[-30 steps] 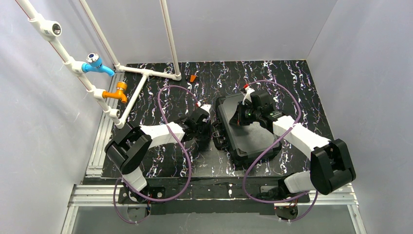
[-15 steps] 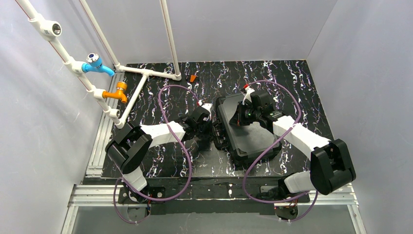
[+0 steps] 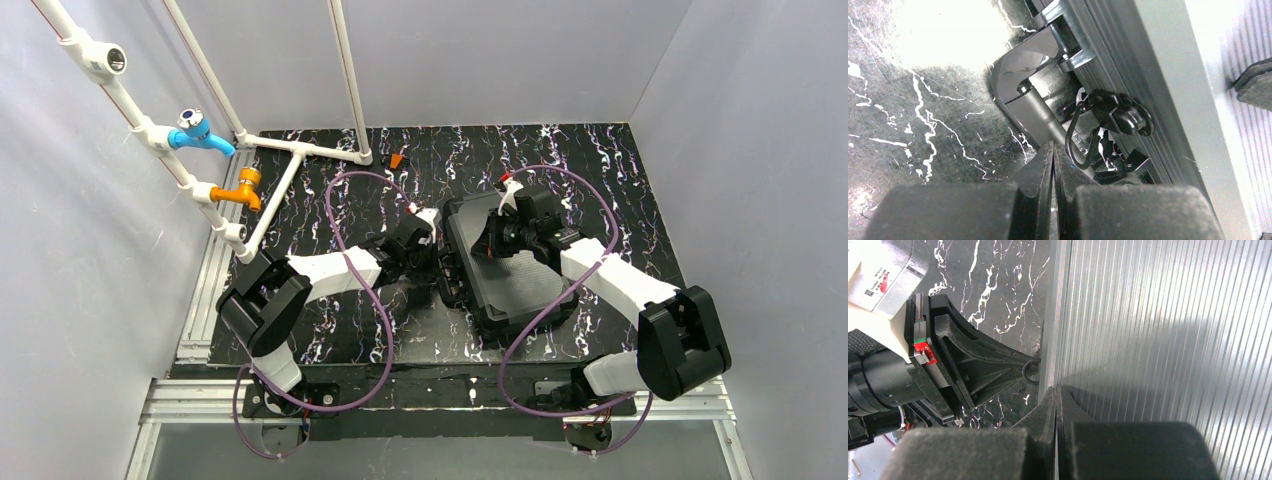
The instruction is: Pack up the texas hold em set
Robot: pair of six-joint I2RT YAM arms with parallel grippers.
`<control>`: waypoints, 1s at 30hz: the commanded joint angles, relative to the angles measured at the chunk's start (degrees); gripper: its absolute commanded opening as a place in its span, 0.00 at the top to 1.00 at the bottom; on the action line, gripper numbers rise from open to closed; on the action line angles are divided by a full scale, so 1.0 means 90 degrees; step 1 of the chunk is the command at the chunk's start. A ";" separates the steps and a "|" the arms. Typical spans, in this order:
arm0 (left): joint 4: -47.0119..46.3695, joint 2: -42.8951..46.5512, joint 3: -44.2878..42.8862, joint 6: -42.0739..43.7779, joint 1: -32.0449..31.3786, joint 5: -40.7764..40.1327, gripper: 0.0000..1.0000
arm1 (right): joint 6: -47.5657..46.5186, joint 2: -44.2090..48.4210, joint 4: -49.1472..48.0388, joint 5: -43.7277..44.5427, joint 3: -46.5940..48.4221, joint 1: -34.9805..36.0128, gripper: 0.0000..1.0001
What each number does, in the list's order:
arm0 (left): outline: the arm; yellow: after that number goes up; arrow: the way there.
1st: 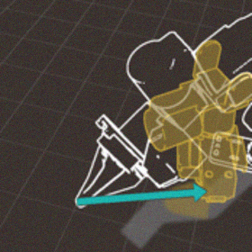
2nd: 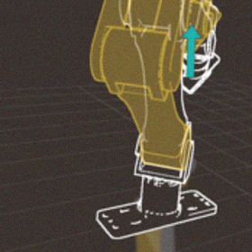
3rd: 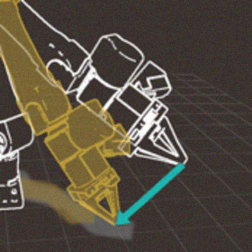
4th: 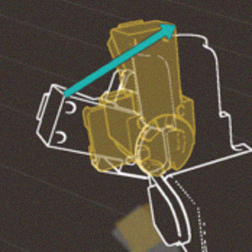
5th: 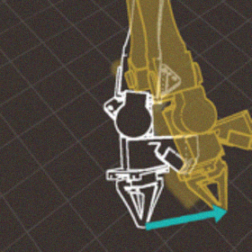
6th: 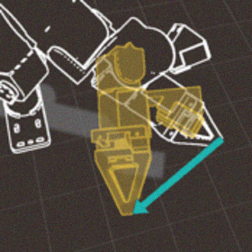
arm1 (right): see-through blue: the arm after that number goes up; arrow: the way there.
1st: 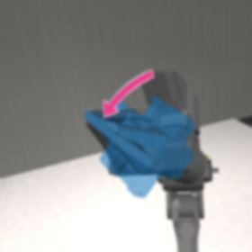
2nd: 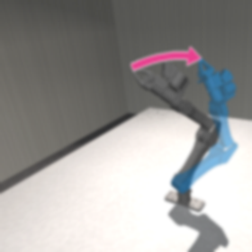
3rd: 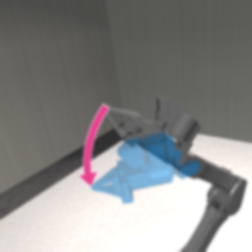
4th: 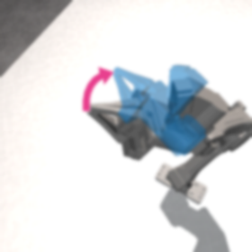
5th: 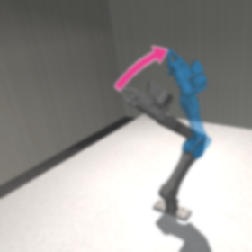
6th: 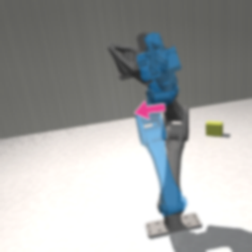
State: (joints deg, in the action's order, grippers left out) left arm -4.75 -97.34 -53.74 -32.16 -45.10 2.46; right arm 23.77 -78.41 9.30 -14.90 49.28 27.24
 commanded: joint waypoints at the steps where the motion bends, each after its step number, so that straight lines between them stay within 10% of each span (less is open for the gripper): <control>1: -0.0039 -0.0054 -0.0276 -0.0005 0.0030 0.0101 1.00 | -0.0366 -0.0233 0.1310 0.0639 -0.0446 -0.0029 0.99; 30: -0.0038 -0.0346 -0.0639 -0.0078 0.0023 0.0329 1.00 | -0.0380 -0.0374 0.1253 0.0598 -0.0426 -0.0029 0.99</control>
State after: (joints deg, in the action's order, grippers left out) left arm -5.15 -100.05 -57.21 -32.64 -45.08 4.56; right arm 23.75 -78.41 9.13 -14.96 49.17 27.24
